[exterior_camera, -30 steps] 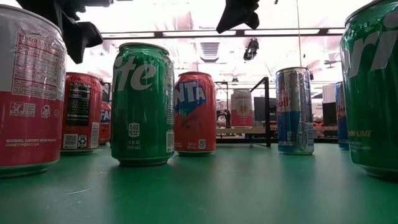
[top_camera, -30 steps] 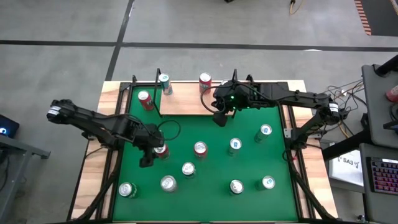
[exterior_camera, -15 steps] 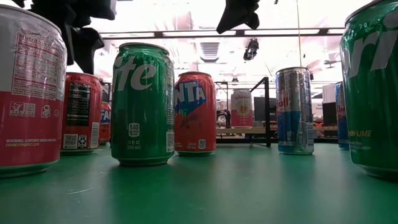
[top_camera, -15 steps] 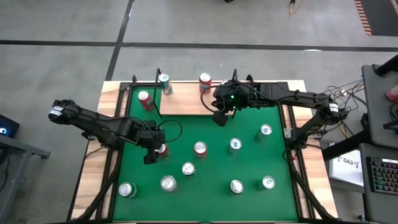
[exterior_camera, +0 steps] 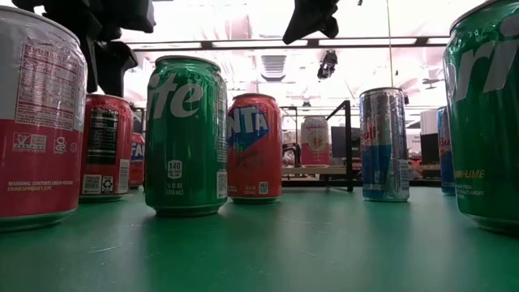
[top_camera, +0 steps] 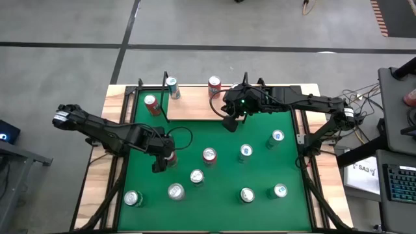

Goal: Pick and place cans onto a shelf
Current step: Put the red soda can on the shelf

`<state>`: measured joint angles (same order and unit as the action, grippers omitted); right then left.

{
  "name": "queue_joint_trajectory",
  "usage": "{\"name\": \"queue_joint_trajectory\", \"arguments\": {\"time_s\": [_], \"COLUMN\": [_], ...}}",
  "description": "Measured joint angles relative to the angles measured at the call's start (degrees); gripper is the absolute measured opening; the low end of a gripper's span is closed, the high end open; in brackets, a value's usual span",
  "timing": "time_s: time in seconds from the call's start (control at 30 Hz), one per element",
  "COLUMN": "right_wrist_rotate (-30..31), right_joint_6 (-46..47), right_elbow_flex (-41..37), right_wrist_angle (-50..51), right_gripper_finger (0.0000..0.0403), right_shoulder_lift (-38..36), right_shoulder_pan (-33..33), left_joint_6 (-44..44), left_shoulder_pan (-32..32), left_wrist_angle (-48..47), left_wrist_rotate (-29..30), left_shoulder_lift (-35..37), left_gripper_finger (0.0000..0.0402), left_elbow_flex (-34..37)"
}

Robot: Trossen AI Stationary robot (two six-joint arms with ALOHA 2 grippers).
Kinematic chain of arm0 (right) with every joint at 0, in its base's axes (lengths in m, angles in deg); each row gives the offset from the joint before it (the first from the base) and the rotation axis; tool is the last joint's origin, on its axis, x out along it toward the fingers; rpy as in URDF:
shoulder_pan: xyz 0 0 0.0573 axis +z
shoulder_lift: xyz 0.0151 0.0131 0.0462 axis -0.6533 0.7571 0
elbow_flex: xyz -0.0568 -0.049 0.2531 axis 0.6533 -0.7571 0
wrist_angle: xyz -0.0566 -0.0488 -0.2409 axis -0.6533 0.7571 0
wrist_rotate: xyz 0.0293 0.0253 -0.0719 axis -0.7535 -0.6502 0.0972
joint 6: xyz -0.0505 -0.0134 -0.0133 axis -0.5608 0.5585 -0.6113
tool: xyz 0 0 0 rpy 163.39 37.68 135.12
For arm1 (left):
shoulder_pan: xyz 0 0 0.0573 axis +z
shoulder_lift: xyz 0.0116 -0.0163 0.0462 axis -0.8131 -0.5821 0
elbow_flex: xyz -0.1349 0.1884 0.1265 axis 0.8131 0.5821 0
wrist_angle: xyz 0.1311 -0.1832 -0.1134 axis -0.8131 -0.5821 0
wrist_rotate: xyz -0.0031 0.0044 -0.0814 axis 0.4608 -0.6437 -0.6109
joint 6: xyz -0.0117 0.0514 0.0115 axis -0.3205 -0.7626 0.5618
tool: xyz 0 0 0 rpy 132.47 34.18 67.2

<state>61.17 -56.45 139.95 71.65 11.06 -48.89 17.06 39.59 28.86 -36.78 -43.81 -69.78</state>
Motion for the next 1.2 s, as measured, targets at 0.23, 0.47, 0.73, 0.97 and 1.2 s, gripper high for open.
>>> {"name": "queue_joint_trajectory", "arguments": {"time_s": [0.23,0.47,0.73,0.97,1.2], "right_wrist_rotate": [0.0,0.0,0.0,0.0,0.0], "right_joint_6": [0.0,0.2,0.2,0.2,0.8], "right_elbow_flex": [-0.5,-0.7,-0.7,-0.7,-0.7], "right_wrist_angle": [0.0,0.1,0.0,0.0,0.0], "right_gripper_finger": [0.0012,0.0012,0.0012,0.0012,0.0012], "right_shoulder_lift": [0.0,0.0,0.0,0.0,0.0], "right_shoulder_pan": [0.0,0.0,0.0,0.0,0.0], "left_joint_6": [0.6,1.4,1.4,2.0,3.1], "left_shoulder_pan": [0.0,0.0,0.0,0.0,0.0], "left_wrist_angle": [1.3,1.9,3.6,8.4,8.7], "left_wrist_rotate": [0.1,0.7,1.5,1.5,0.8], "left_shoulder_lift": [0.0,-0.2,-1.8,-1.7,-1.6], "left_gripper_finger": [0.0329,0.0329,0.0329,0.0329,0.0296], "left_elbow_flex": [1.1,1.1,2.4,6.1,6.4]}}
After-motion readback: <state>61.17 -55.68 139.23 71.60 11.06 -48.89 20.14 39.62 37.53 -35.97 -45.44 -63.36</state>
